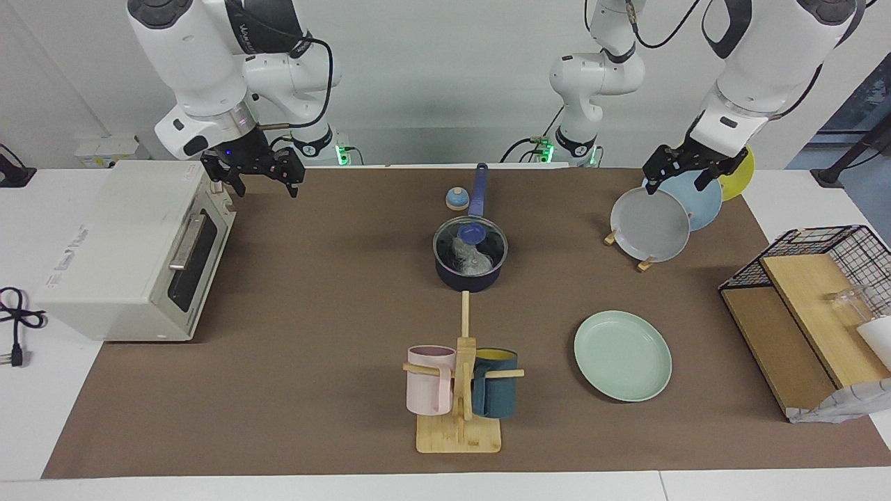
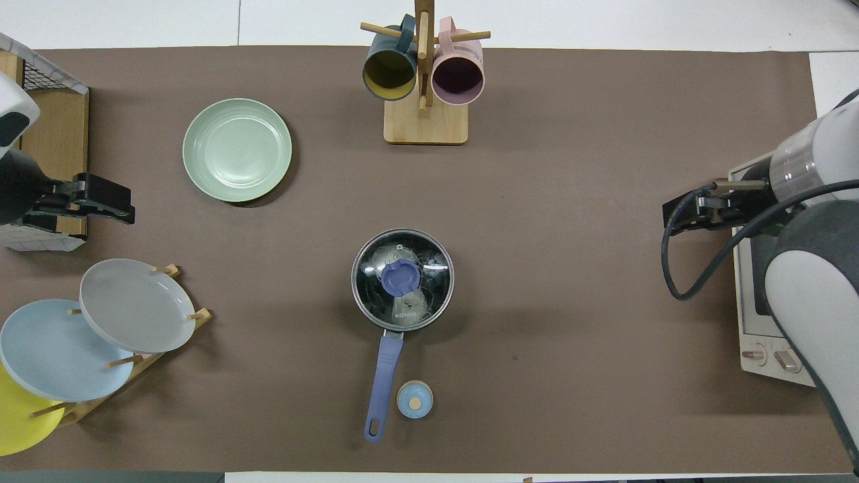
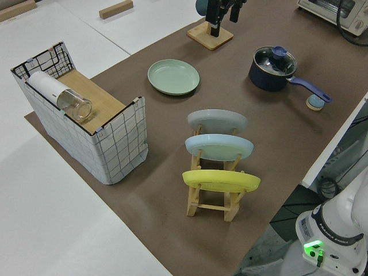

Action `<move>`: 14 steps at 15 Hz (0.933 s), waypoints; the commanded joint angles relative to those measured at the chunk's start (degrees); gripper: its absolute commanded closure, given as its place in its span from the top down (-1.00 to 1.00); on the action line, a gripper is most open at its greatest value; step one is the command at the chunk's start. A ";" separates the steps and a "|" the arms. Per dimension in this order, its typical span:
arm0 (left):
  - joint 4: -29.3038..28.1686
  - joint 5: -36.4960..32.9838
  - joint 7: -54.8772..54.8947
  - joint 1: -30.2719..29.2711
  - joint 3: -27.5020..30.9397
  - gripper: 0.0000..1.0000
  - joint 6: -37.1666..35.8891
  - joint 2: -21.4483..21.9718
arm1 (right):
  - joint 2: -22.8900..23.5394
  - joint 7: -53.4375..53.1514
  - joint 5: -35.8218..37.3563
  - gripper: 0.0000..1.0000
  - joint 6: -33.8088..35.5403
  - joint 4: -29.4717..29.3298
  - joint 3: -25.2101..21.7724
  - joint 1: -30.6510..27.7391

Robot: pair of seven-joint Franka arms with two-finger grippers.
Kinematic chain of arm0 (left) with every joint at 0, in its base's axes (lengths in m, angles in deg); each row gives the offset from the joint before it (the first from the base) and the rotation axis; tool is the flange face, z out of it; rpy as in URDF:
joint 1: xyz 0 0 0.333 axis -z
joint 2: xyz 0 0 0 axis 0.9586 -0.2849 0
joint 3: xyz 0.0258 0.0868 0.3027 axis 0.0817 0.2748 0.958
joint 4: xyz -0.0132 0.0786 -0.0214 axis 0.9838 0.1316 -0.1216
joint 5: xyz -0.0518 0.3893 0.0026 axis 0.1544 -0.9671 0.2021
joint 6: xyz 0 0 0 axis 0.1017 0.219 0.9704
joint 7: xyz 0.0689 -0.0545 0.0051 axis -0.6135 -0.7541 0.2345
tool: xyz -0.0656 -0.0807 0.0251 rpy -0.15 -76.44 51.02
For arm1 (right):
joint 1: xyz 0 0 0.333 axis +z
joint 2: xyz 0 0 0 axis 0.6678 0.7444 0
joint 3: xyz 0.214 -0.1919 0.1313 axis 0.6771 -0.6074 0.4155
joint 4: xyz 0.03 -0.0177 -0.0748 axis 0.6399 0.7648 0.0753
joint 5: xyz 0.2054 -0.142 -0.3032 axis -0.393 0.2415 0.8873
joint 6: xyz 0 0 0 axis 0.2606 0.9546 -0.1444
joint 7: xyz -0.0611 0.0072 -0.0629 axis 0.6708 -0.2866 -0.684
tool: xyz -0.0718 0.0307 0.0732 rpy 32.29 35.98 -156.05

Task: Transfer vermicelli from plate to pot
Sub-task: 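Open the right gripper and withdraw it from the covered pot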

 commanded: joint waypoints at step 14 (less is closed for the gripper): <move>-0.87 -1.17 0.44 -0.68 -0.40 1.00 0.13 1.03 | 0.89 9.30 1.59 1.00 1.70 -1.74 -1.22 -5.68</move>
